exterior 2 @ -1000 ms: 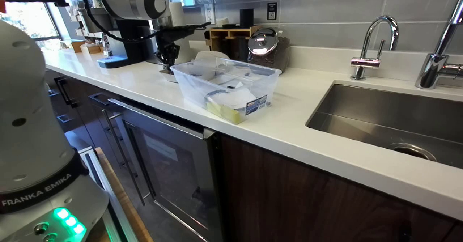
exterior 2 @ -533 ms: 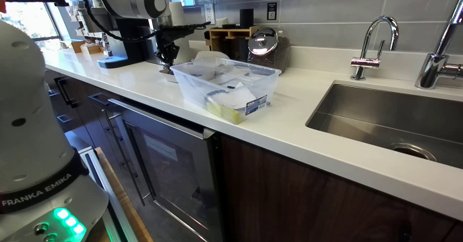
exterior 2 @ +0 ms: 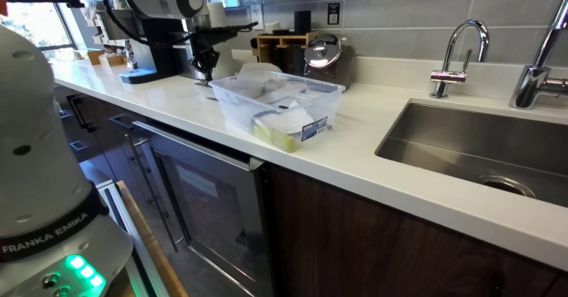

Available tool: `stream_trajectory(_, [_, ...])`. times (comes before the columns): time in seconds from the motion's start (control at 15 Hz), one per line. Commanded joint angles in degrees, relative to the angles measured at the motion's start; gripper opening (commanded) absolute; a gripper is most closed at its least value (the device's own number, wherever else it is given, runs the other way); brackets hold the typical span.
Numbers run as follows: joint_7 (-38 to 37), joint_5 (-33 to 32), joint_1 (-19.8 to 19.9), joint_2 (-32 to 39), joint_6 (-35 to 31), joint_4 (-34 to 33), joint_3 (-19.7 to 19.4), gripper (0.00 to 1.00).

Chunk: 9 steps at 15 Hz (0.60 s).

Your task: Move the K-cup to the top segment of the take-away food container

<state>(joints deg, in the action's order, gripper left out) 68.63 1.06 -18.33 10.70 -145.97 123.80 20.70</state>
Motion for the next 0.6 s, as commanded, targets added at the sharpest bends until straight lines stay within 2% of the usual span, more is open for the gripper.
stream_trajectory(0.0, [0.0,2.3,1.3,-1.4,0.9,-2.2,1.1,0.0])
stream_trajectory(0.13, [-0.2,2.4,1.5,-1.8,0.4,-3.3,0.8,0.0])
stream_trajectory(0.53, [-3.4,-3.0,1.4,0.3,-10.6,-4.4,-0.9,0.0])
